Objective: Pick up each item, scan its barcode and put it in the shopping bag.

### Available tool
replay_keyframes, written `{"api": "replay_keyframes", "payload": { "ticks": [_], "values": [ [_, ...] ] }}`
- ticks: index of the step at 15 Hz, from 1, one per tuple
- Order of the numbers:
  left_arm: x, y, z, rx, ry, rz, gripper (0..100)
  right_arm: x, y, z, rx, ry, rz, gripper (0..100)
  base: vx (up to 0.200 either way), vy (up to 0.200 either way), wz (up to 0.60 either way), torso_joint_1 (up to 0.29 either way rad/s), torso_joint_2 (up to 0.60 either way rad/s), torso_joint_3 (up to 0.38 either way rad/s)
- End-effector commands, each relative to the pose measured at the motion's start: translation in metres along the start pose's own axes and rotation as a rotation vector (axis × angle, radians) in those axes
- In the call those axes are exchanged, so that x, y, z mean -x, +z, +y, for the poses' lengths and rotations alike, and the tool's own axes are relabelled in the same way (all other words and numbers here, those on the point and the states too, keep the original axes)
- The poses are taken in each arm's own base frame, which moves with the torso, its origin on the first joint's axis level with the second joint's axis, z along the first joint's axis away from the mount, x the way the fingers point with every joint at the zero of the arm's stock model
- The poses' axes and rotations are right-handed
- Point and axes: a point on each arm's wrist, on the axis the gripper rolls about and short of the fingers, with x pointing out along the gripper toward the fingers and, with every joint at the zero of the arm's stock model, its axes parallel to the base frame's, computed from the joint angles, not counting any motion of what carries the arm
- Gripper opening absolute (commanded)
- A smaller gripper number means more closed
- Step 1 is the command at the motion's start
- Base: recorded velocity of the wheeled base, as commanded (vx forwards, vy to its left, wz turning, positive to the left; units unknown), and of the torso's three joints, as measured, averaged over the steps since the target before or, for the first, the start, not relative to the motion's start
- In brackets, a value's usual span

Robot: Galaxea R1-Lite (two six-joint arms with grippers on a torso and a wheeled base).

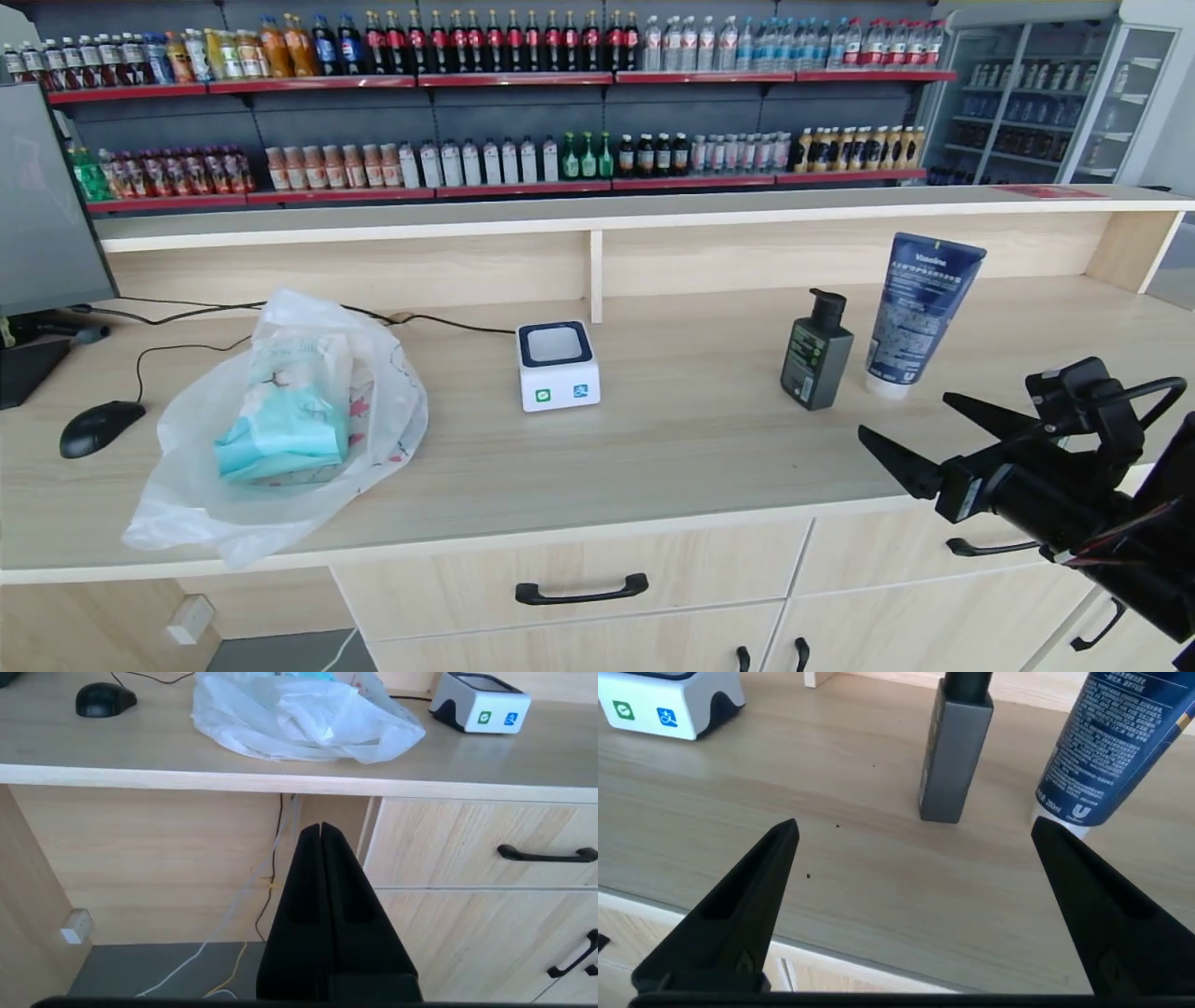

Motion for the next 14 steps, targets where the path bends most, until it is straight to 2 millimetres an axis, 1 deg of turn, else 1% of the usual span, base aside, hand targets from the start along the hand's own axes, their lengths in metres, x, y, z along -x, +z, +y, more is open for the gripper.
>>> {"api": "replay_keyframes", "payload": {
  "ticks": [1, 4, 6, 11, 14],
  "values": [
    [0.0, 0.0, 0.0, 0.002, 0.0, 0.0, 0, 0.0003, -0.0007, 0.0001, -0.001, 0.0, 0.003, 100, 0.0, 0.0, 0.0, 0.0, 0.0, 0.0],
    [0.0, 0.0, 0.0, 0.002, 0.0, 0.0, 0, 0.0029, -0.0038, 0.0017, 0.001, 0.006, 0.019, 100, 0.0, 0.0, 0.0, 0.0, 0.0, 0.0],
    [0.0, 0.0, 0.0, 0.0, 0.0, 0.0, 0, 0.0093, -0.0081, 0.0037, 0.004, 0.009, 0.029, 100, 0.0, 0.0, 0.0, 0.0, 0.0, 0.0],
    [0.0, 0.0, 0.0, -0.001, -0.001, 0.0, 0, 0.0078, -0.0076, 0.0038, 0.003, 0.01, 0.026, 100, 0.0, 0.0, 0.0, 0.0, 0.0, 0.0],
    [0.0, 0.0, 0.0, 0.0, -0.001, 0.0, 0, 0.0065, -0.0083, 0.0036, 0.003, 0.01, 0.029, 100, 0.2, 0.0, 0.0, -0.004, 0.0, -0.001]
  ]
}}
